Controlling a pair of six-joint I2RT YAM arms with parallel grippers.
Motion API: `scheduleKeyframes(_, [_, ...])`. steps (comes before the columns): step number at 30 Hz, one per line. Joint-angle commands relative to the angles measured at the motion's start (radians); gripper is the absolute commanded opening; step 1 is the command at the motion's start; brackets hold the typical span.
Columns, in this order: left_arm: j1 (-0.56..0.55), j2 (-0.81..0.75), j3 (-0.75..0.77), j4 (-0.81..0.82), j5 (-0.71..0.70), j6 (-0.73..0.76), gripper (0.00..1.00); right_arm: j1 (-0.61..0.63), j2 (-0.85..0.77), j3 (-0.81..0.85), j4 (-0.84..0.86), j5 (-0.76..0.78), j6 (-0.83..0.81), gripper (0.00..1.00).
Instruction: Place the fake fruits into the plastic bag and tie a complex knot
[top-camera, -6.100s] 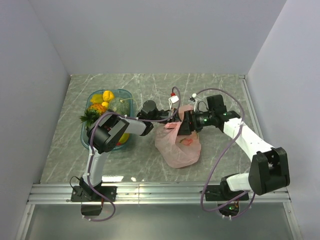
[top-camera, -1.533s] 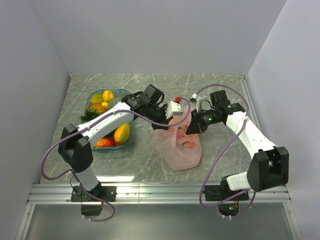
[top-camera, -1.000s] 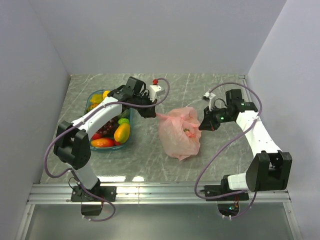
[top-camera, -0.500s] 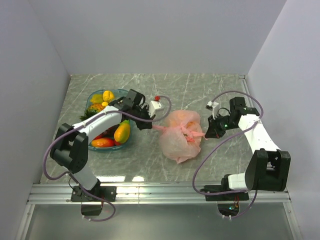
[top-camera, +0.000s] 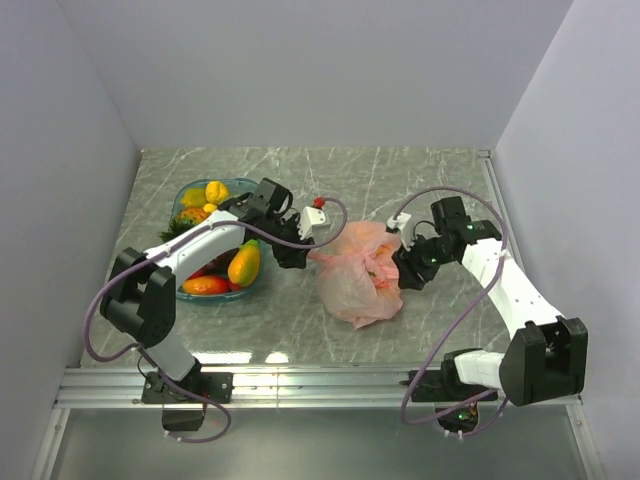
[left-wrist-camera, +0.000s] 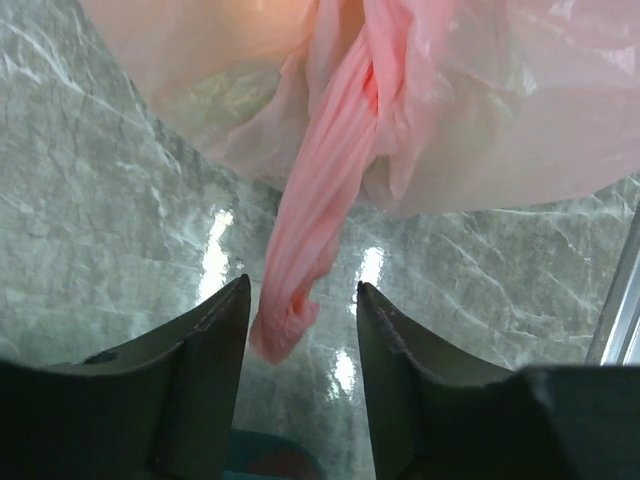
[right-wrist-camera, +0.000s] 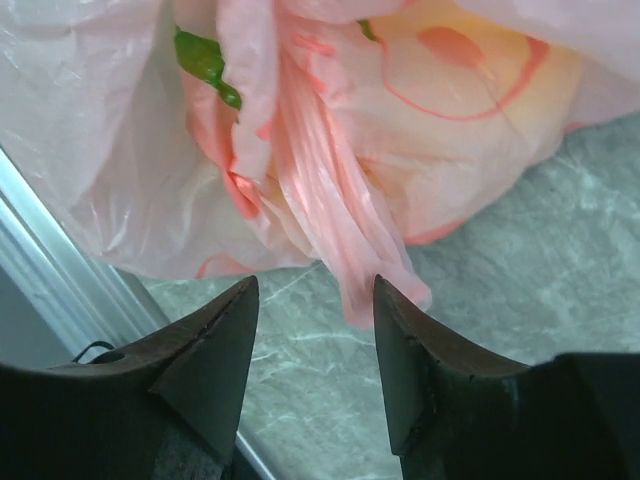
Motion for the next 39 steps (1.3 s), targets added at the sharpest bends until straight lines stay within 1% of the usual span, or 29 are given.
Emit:
scheduleKeyframes(1, [-0.001,0.026,0.063,-0.044,0.041,0.046,0.53,0.044,-0.002,-0.012,0.076,0.078,0.027,0.57])
scheduleKeyframes(3, [-0.007,0.030,0.067,-0.046,0.023,0.068,0.55,0.063,0.019,-0.010,0.090,0.113,0.027,0.57])
scheduleKeyframes(5, [-0.012,0.036,0.069,-0.043,0.005,0.089,0.61,0.069,0.042,-0.008,0.105,0.151,0.019,0.56])
scheduleKeyframes(6, [-0.017,0.038,0.069,-0.041,0.000,0.094,0.62,0.075,0.050,-0.008,0.111,0.162,0.005,0.56])
scheduleKeyframes(9, [-0.029,0.056,0.075,-0.030,-0.018,0.106,0.61,0.076,0.083,-0.015,0.122,0.196,-0.028,0.54])
scheduleKeyframes(12, [-0.040,0.095,0.083,-0.010,-0.046,0.100,0.58,0.076,0.102,-0.022,0.140,0.216,-0.044,0.53])
scheduleKeyframes(13, [-0.040,0.099,0.087,-0.004,-0.048,0.097,0.56,0.075,0.102,-0.025,0.151,0.217,-0.045,0.49])
scheduleKeyframes(14, [-0.041,0.104,0.090,0.002,-0.048,0.091,0.50,0.076,0.108,-0.024,0.154,0.219,-0.047,0.44])
scheduleKeyframes(15, [-0.040,0.108,0.093,0.005,-0.048,0.086,0.44,0.076,0.110,-0.024,0.159,0.222,-0.044,0.35])
scheduleKeyframes(16, [-0.040,0.113,0.095,0.013,-0.052,0.077,0.37,0.076,0.110,-0.022,0.168,0.225,-0.038,0.17])
scheduleKeyframes(17, [-0.040,0.116,0.099,0.017,-0.055,0.062,0.20,0.078,0.110,-0.019,0.168,0.230,-0.033,0.10])
scheduleKeyframes(19, [-0.038,0.127,0.109,0.008,-0.070,0.052,0.05,0.076,0.107,-0.019,0.165,0.242,-0.027,0.00])
scheduleKeyframes(20, [-0.035,0.127,0.110,0.011,-0.077,0.039,0.00,0.072,0.093,-0.022,0.165,0.248,-0.024,0.00])
scheduleKeyframes(21, [-0.006,0.107,0.107,0.034,-0.077,0.000,0.00,0.061,0.056,-0.034,0.175,0.268,-0.016,0.00])
scheduleKeyframes(22, [0.009,0.107,0.109,0.034,-0.077,0.000,0.00,0.061,0.056,-0.035,0.175,0.274,-0.016,0.00])
scheduleKeyframes(23, [0.026,0.101,0.115,0.040,-0.083,-0.038,0.00,0.049,0.036,-0.039,0.179,0.283,-0.010,0.00])
scheduleKeyframes(26, [0.108,0.090,0.155,0.045,-0.077,-0.112,0.00,0.000,0.021,-0.033,0.168,0.297,-0.007,0.00])
scheduleKeyframes(28, [0.164,0.086,0.181,0.045,-0.087,-0.147,0.00,-0.055,0.018,-0.025,0.165,0.300,-0.018,0.00])
scheduleKeyframes(31, [0.216,0.075,0.193,0.043,-0.106,-0.153,0.00,-0.118,0.014,-0.001,0.168,0.309,-0.038,0.00])
scheduleKeyframes(33, [0.238,0.055,0.196,0.057,-0.123,-0.159,0.00,-0.135,0.016,0.019,0.172,0.309,-0.042,0.00])
scheduleKeyframes(34, [0.270,0.047,0.198,0.089,-0.118,-0.176,0.00,-0.176,0.015,0.039,0.178,0.309,-0.041,0.00])
scheduleKeyframes(35, [0.287,0.043,0.201,0.106,-0.112,-0.184,0.00,-0.187,0.013,0.048,0.179,0.308,-0.041,0.00])
scheduleKeyframes(39, [0.373,0.058,0.271,0.091,-0.069,-0.201,0.00,-0.238,0.002,0.080,0.186,0.300,-0.038,0.00])
